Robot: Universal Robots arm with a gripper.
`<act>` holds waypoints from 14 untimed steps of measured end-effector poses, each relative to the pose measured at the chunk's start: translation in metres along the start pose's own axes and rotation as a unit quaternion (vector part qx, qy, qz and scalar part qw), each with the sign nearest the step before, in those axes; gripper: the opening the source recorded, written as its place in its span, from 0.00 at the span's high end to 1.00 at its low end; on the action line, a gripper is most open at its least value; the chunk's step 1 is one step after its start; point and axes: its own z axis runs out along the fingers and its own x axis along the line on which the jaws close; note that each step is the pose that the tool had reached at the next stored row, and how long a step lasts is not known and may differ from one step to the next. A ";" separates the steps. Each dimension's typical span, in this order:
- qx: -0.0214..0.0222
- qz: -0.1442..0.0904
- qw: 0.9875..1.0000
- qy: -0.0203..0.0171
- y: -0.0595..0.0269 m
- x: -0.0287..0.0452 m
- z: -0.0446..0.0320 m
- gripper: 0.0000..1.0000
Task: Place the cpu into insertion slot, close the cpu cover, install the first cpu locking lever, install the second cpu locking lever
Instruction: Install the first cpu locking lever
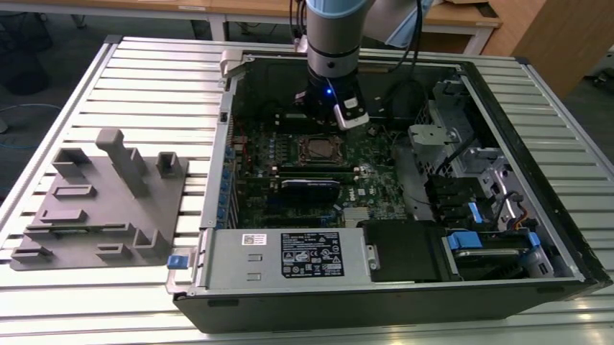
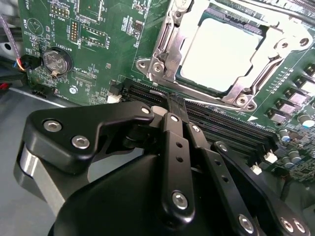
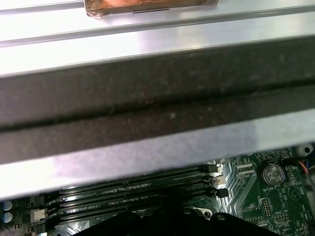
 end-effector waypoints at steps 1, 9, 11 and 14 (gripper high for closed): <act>0.000 0.000 1.000 0.000 0.0004 0.0001 0.0001 0.89; 0.000 0.000 1.000 0.000 0.0028 0.0006 0.0009 0.89; 0.002 0.000 1.000 -0.001 0.0028 0.0006 0.0013 0.89; 0.007 0.000 1.000 -0.002 0.0027 0.0007 0.0016 0.89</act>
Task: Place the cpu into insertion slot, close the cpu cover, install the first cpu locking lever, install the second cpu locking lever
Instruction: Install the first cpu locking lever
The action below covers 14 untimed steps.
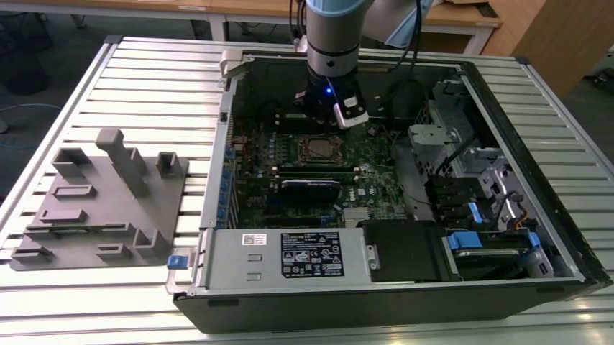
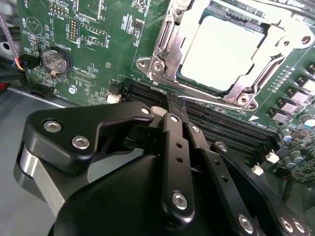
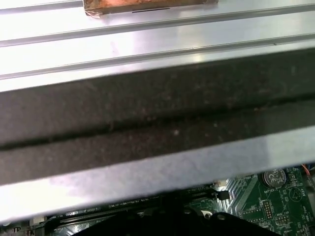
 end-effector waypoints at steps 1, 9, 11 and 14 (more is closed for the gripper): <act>0.001 0.000 1.000 0.000 -0.0001 0.0000 0.0002 0.89; 0.005 0.003 1.000 -0.002 -0.0003 0.0002 0.0023 0.89; 0.005 0.004 1.000 -0.002 -0.0004 0.0002 0.0028 0.89; 0.007 0.005 1.000 -0.002 -0.0004 0.0003 0.0032 0.89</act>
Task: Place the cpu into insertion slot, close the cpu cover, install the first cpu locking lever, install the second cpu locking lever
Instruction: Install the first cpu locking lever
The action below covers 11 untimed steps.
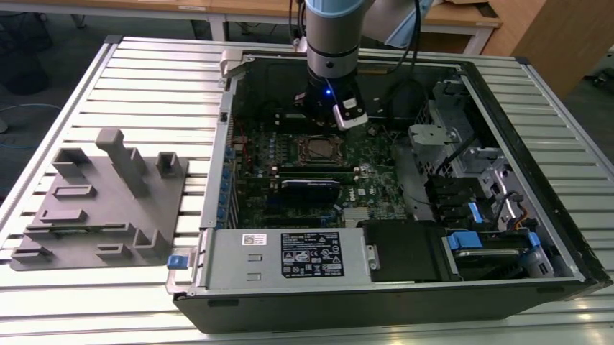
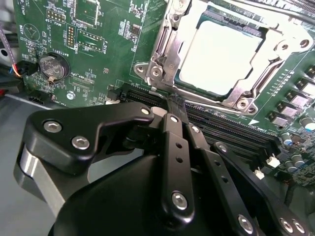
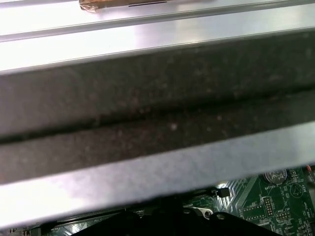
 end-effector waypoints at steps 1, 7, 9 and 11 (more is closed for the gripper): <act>0.000 0.000 1.000 0.000 0.0001 0.0000 0.0000 0.89; 0.002 0.000 1.000 0.000 0.0007 0.0001 0.0001 0.89; 0.002 0.000 1.000 0.000 0.0008 0.0001 -0.0006 0.89; 0.002 0.001 1.000 -0.001 0.0012 -0.0001 -0.0023 0.89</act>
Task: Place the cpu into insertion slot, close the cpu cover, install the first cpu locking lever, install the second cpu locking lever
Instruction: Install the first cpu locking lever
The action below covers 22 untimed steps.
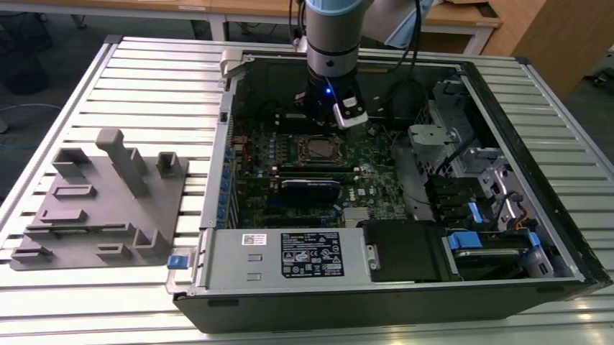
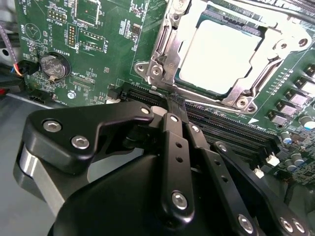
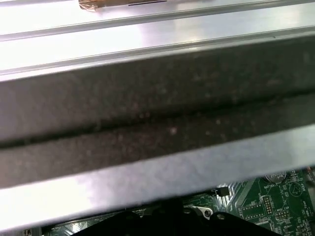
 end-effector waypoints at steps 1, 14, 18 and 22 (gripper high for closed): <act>0.000 0.000 1.000 0.000 0.0002 -0.0001 -0.0009 0.89; 0.000 0.006 1.000 -0.001 0.0022 0.0002 -0.0027 0.89; 0.001 0.008 1.000 -0.002 0.0031 0.0004 -0.0025 0.89; 0.001 0.010 1.000 -0.002 0.0042 0.0006 -0.0023 0.89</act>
